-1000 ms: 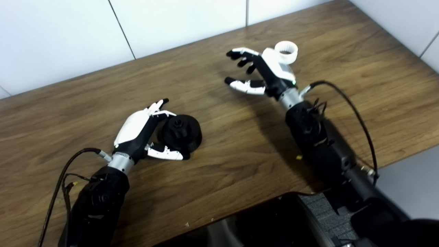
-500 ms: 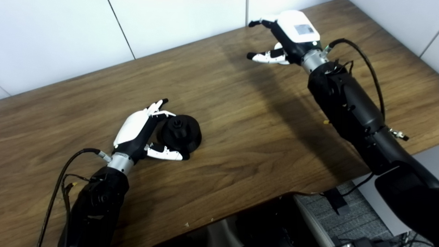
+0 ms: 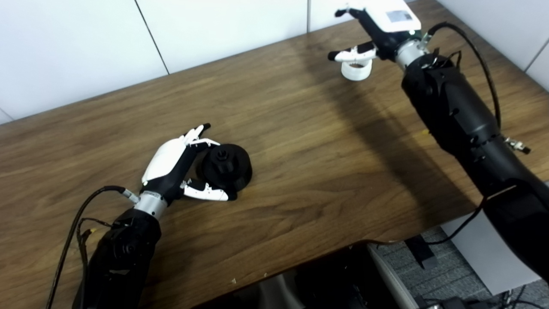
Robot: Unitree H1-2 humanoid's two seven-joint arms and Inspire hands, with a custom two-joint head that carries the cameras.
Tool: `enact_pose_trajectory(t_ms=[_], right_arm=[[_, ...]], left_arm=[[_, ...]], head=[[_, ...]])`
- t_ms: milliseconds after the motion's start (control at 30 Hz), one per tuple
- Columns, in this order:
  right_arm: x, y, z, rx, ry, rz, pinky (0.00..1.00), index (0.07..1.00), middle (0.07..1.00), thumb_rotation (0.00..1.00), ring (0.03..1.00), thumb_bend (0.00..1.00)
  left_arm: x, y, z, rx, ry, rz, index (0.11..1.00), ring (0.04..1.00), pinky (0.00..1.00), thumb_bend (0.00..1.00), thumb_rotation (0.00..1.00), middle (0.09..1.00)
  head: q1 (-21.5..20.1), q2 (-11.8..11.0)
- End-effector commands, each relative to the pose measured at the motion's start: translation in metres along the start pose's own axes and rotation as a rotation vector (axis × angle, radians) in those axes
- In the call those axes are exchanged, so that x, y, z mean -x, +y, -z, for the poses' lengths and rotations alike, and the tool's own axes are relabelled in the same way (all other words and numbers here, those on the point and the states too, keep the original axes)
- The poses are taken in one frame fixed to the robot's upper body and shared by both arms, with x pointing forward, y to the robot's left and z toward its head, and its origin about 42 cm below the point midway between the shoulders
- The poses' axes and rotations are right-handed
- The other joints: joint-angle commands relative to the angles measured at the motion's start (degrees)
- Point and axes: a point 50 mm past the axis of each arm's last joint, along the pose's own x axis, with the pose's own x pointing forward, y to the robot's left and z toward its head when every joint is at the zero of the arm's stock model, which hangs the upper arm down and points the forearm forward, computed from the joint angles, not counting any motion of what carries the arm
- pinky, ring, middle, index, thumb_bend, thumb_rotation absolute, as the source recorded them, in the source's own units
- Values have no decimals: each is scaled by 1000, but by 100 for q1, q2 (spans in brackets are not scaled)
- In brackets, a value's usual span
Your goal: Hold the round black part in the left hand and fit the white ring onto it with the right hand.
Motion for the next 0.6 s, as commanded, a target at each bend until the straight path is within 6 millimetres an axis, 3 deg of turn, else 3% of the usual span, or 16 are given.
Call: enact_pose_trajectory(t_ms=[0,300,567], right_arm=[[-13,-35,3,20,4,83,770,826,875,613,875,754],[-17,-38,18,99,98,-33,836,895,888,750,903,902],[-20,-37,22,133,135,-145,863,927,905,660,920,977]], left_arm=[[2,7,3,-34,-7,-3,631,1000,1000,1000,292,1000],[2,8,4,-36,-8,5,634,1000,1000,1000,310,1000],[3,8,4,-34,-9,2,633,1000,1000,1000,304,1000]], head=[[-2,3],[-4,0],[22,-17]])
